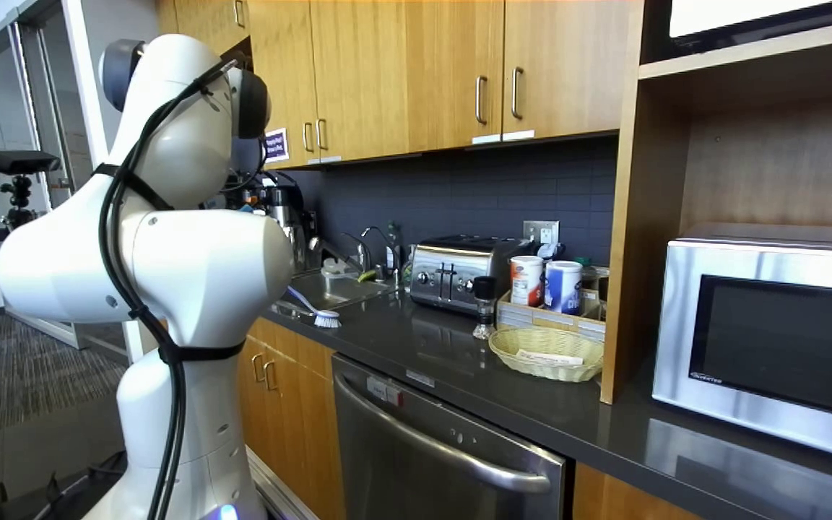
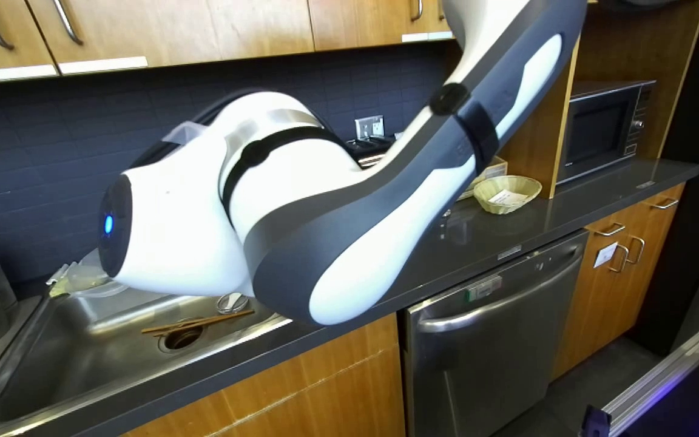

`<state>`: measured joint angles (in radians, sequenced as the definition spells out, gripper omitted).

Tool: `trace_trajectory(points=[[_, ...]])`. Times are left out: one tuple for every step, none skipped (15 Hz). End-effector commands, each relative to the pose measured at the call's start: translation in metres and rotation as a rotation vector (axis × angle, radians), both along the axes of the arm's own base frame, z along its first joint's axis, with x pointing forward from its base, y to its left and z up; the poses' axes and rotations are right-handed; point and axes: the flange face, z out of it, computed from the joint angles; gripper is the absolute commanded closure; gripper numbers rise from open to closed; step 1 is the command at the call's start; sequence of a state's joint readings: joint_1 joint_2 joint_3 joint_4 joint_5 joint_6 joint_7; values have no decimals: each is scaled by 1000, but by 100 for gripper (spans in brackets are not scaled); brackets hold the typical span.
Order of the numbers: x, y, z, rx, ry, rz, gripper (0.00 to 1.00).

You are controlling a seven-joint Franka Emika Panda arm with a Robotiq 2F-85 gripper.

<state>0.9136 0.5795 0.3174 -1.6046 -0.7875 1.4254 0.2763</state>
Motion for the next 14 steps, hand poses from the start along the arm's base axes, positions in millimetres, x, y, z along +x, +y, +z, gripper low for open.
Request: trace_trajectory(points=[[1,18,-9,-19,22,42,94],[2,20,-10,-22,22,49,94],[1,23,-11,-26,22,55,94],[1,26,-13,-31,24,64,94],[-1,29,-14,-34,28,71,94],[-2,31,-15,-38,27,79,94],[-2,34,-16,-43,27,88,94],[-3,36,-17,-48,27,97,94],[-4,39,-18,-51,27,105,94],[-5,42,-18,-57,26,115,94],[-5,44,-19,-61,24,124,94],[-5,46,-18,-62,23,129,94],[-4,47,-18,-63,21,130,94],[-3,47,-17,-65,18,129,94]])
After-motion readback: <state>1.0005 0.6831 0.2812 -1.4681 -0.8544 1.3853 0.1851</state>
